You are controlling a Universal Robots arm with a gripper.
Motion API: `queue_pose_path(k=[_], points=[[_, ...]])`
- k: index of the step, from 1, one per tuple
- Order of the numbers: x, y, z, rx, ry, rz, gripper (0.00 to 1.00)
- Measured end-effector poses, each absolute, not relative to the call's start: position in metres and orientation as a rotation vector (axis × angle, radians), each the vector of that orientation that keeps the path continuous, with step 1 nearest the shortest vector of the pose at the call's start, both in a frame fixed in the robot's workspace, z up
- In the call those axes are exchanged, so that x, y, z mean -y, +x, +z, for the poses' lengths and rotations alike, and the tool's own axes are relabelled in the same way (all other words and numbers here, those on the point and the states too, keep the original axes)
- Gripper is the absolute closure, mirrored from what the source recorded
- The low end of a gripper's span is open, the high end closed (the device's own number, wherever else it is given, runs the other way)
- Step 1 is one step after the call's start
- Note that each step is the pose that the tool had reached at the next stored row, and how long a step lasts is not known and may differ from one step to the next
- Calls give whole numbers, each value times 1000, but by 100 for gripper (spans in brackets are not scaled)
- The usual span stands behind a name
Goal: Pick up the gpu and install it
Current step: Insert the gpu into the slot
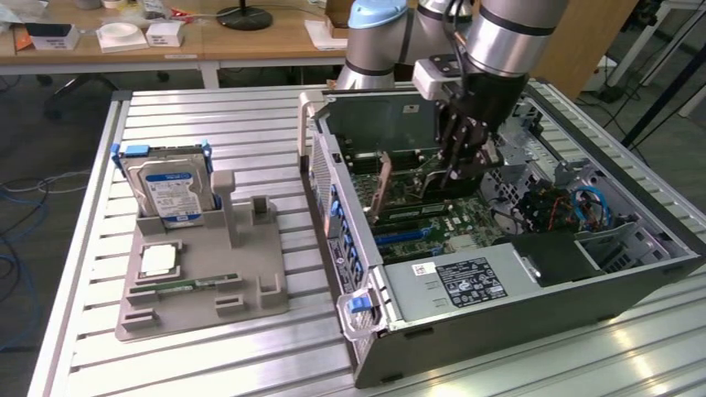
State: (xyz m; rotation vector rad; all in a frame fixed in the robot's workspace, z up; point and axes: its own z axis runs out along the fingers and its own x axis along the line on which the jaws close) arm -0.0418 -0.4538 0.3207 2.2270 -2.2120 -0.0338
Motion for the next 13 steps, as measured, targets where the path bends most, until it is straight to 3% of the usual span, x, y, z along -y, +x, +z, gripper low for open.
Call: queue_pose_path(k=[13], points=[[454,-52,298,2213,2228,-31,74]])
